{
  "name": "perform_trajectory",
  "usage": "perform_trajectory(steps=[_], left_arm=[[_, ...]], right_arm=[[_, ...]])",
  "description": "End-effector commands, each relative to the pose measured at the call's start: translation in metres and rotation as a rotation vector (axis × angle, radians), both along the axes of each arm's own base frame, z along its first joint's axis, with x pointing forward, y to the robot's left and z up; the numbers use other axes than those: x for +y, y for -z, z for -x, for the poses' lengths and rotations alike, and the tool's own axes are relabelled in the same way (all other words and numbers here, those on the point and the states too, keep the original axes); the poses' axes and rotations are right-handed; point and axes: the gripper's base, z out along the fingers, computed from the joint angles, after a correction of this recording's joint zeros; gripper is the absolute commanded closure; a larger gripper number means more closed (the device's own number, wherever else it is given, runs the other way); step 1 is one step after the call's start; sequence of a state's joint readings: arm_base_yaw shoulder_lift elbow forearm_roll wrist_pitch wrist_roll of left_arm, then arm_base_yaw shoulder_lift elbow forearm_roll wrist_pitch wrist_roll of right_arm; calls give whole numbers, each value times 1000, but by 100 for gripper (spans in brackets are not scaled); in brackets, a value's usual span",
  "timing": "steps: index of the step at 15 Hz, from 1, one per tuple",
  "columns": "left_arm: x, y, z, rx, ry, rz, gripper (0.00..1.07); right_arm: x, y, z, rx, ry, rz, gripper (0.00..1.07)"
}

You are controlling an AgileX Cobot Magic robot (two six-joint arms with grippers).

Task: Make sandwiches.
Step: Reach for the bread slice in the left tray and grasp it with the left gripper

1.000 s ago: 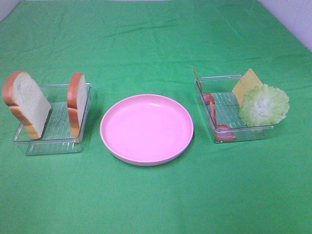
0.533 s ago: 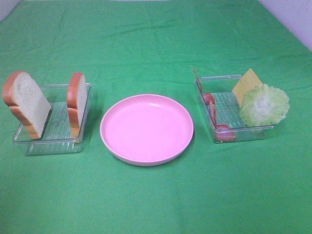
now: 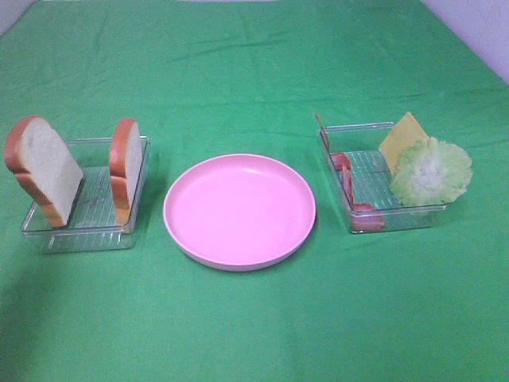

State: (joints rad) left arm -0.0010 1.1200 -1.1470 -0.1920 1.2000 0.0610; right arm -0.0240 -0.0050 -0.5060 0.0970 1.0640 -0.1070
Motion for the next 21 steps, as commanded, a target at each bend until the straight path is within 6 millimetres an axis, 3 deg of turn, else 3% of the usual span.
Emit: perform_trajectory(steps=[1,4,7,11,15,21], left_arm=[[-4,6,-31,102,8,33,33],[-7,23,-80,199,-12,75,33],[-28,39,-107,283,-27,68,33],[-70,60,-120,352,-23,-11,33],[-115,100,-134,370,-25,-74,33],[-124,117,-157,260,-91,6,38]], right_arm=[[0,1,2,-16,-7,9,31],[0,1,2,-16,-7,9,31],[0,1,2,-16,-7,9,31],[0,1,2,-16,-7,9,31],[0,1,2,-16,-7,9,31],[0,1,2,-16,-8,8,31]])
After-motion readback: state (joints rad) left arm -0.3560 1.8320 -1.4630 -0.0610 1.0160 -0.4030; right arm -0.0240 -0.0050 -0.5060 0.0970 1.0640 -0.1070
